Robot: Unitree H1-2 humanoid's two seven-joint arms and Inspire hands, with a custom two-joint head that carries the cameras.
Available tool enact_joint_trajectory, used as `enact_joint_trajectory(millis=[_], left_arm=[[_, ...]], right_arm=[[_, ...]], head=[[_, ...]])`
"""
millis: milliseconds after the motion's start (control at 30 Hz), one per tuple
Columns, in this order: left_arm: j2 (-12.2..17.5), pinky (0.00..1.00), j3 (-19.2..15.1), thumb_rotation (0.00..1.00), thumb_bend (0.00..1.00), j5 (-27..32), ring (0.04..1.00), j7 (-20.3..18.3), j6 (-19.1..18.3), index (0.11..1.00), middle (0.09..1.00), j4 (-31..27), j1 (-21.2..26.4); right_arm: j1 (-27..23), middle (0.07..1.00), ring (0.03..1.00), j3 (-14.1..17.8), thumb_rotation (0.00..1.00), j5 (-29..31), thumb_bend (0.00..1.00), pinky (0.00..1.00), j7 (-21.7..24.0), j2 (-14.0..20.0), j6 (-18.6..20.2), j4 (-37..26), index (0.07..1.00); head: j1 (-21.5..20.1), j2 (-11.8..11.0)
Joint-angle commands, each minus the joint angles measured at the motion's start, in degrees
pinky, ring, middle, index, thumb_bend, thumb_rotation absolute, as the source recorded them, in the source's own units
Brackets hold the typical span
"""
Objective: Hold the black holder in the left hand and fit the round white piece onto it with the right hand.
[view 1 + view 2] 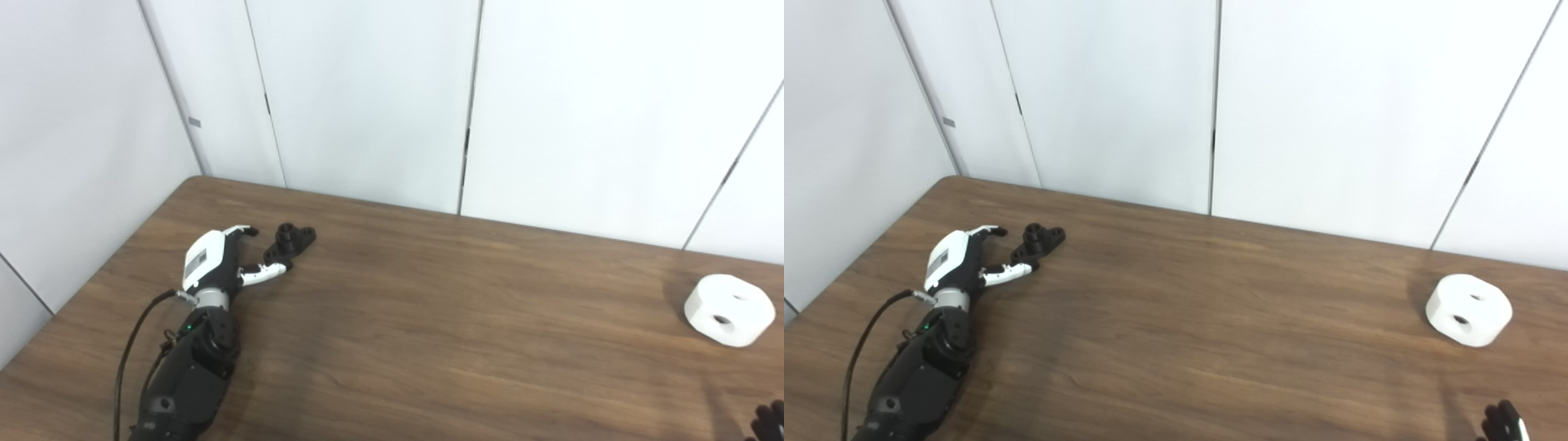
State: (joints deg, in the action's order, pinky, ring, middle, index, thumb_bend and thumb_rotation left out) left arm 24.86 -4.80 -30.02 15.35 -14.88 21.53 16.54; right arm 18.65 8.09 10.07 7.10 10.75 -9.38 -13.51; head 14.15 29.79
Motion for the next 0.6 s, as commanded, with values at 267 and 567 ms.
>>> enact_joint_trajectory(millis=[267,567], left_arm=[[2.18,0.96,1.06,0.35,0.89,-0.93,0.94,1.58,0.11,0.7,0.882,-0.73,2.43],[1.88,0.97,1.21,0.31,0.87,-0.35,0.941,1.55,0.99,0.661,0.874,-1.1,2.53]], right_arm=[[1.16,0.985,1.0,-0.08,1.0,0.11,0.65,1.0,-0.05,-0.09,0.21,0.02,0.997],[1.29,0.982,1.0,-0.05,1.0,0.29,0.65,1.0,-0.12,-0.32,0.44,-0.51,0.996]], head=[[0.05,0.64],[-0.04,0.86]])
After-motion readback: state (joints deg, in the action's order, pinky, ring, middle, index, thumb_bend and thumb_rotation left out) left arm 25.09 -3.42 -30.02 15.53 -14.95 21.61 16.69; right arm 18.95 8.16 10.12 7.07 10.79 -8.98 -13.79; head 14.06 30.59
